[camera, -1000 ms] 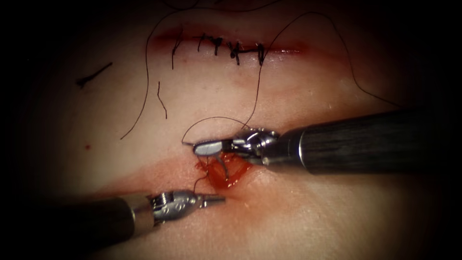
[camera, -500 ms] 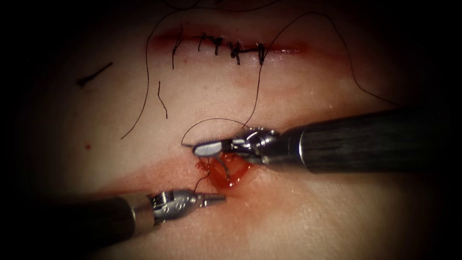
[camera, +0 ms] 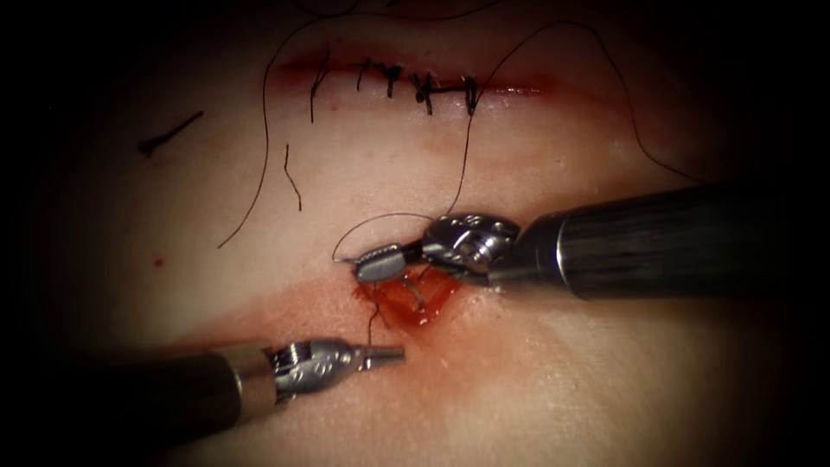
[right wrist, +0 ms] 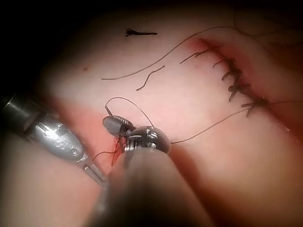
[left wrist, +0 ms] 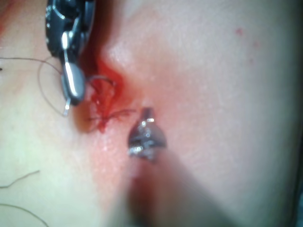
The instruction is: Wound Closure
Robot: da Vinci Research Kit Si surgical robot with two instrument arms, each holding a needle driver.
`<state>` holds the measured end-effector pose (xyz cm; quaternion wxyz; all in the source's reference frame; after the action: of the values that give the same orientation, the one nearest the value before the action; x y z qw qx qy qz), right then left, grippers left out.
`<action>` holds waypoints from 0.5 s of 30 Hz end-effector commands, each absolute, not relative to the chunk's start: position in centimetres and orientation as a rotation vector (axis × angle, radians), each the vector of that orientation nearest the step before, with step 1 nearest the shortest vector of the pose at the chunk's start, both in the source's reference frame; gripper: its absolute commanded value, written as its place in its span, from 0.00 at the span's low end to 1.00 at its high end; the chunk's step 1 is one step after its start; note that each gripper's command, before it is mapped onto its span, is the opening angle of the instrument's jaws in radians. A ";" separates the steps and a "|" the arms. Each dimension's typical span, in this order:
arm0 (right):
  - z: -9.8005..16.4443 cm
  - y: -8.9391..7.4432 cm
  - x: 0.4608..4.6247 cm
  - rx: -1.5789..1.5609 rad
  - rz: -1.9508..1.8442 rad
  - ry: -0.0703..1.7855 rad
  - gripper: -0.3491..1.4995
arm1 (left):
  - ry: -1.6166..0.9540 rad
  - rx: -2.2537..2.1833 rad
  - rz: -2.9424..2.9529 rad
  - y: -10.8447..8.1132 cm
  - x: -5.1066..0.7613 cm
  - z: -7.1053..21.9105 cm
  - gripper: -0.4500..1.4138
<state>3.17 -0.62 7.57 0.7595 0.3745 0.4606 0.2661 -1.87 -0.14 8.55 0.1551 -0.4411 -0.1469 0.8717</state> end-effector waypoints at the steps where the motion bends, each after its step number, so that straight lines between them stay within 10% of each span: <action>1: 7.6 -0.5 3.21 0.798 0.567 1.012 0.00 | -0.425 -1.266 2.496 -0.2 -1.93 8.6 0.00; 15: 7.1 -0.3 3.15 0.839 0.567 1.109 0.00 | -0.430 -1.265 2.492 -0.1 -1.87 8.5 0.01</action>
<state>3.10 -0.27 7.08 0.7276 0.3808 0.5098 0.2562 -1.80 -0.07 8.44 0.1556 -0.4419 -0.1499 0.8707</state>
